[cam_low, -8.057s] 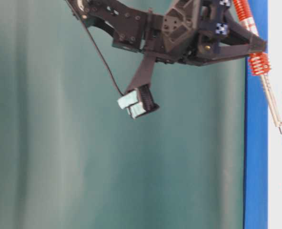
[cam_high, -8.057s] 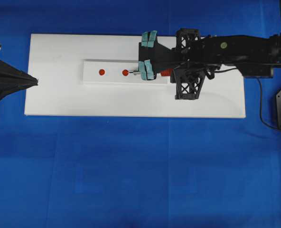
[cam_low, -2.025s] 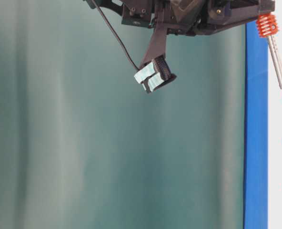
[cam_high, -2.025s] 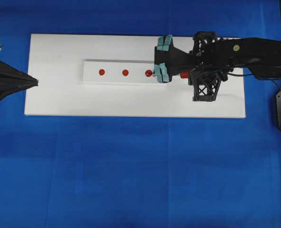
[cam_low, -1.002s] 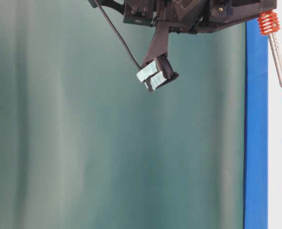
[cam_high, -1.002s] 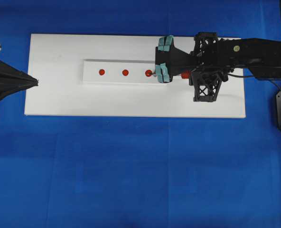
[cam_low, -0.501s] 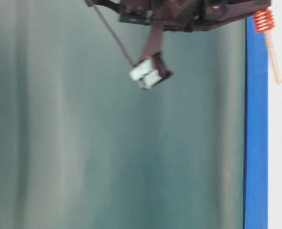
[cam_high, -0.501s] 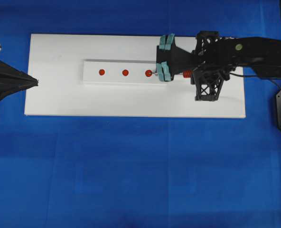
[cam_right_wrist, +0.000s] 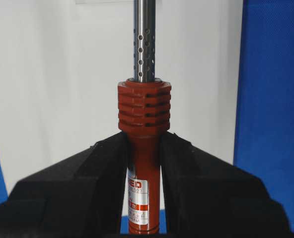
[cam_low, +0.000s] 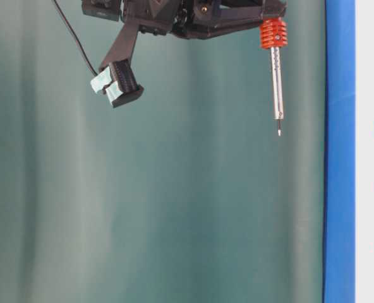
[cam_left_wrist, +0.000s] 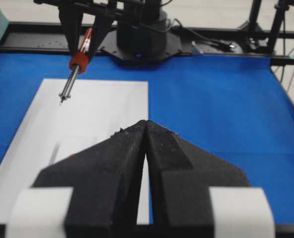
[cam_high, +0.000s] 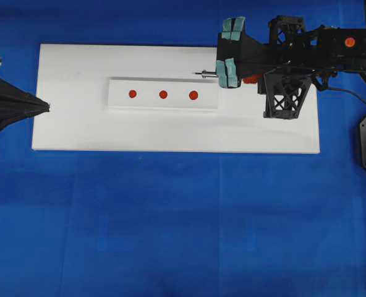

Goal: Touch the tip of the soldering iron to the mark.
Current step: 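Lift the iron and carry it back toward the front of the table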

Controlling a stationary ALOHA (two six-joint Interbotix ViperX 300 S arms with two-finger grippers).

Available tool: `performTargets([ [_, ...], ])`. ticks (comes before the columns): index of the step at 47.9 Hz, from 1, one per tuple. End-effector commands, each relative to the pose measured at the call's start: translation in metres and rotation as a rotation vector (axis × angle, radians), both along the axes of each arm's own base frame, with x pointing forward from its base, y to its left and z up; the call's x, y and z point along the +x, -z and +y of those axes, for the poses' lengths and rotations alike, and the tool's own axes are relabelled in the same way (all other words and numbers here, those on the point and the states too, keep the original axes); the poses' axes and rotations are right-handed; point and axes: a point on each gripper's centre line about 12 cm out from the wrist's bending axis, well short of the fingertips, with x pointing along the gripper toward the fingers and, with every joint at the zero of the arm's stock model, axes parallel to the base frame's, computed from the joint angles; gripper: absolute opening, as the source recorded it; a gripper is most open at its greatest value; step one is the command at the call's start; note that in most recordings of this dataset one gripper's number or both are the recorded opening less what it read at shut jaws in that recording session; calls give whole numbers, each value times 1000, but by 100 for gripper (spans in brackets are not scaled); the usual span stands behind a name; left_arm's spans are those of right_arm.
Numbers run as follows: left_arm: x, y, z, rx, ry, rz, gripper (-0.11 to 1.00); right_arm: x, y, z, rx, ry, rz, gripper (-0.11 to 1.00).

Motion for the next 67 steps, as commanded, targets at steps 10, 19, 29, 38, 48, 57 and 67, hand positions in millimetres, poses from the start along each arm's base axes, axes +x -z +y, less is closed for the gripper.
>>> performTargets([
  [10, 1, -5, 0, -2, -1, -17, 0, 3, -14, 8, 10, -3, -48, 6],
  [19, 1, -5, 0, -2, 0, -17, 0, 5, -12, 33, 34, 5, -60, 6],
  [29, 1, -6, 0, -2, 1, -20, 0, 7, -10, 78, 71, 7, -78, 6],
  [38, -1, -9, 0, -18, 1, -35, 0, 4, -8, 122, 105, 2, -97, 6],
  [48, -1, -9, 0, -19, 0, -32, 0, -2, -8, 168, 130, -6, -120, 6],
  [57, -1, -9, 0, -18, 1, -32, 0, -6, -4, 196, 141, -1, -125, 6],
  [67, -1, -8, 0, -19, 0, -30, 0, -5, -3, 198, 134, -5, -127, 6],
])
